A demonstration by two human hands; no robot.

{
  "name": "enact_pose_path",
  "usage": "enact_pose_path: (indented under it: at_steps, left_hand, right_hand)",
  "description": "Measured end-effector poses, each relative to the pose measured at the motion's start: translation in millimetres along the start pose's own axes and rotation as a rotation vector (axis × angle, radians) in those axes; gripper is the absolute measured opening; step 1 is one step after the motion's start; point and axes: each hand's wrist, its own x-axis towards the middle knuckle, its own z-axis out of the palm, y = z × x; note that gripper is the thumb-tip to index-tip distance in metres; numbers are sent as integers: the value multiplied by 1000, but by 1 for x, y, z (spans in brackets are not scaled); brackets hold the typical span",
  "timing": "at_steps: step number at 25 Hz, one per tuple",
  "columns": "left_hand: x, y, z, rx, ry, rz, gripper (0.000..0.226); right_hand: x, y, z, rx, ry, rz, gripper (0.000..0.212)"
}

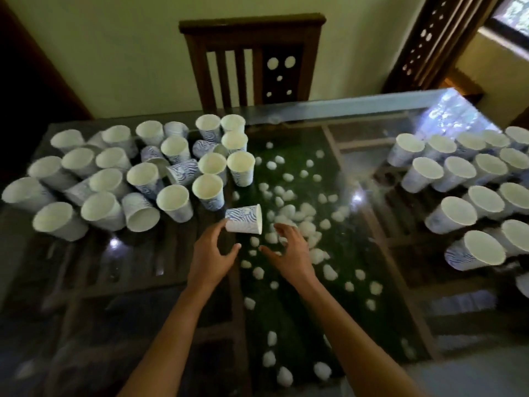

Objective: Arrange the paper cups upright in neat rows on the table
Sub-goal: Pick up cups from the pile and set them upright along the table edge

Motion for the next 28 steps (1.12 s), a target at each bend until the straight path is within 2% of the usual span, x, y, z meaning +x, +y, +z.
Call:
enact_pose_path:
  at_steps: [6,11,14,18,20,24,28]
  left_hand:
    - [24,-13,-1,45,-80,10,59]
    - [46,-23,3,41,-111,14,66]
    - [47,-26,2,13,-58,14,71]
    - [33,-29,0,-76,93,-58,78]
    - [27,-30,-2,-160,152,-147,76]
    - [20,-33,-7,-255,199,-259,64]
    - [15,-39,-14,-270,334,-280,59]
  right_hand:
    - [38,-16,33,-35,9,-7,41]
    - [66,-21,39,-126,38,-109,29]
    - [70,-24,39,-231,-30,-287,31]
    - [72,-32,41,-281,-128,-721,41]
    - [71,-33,46,-284,-160,-812,39]
    - [64,-33,54,-124,-147,-814,31]
    - [73,-40,63,104,67,-575,29]
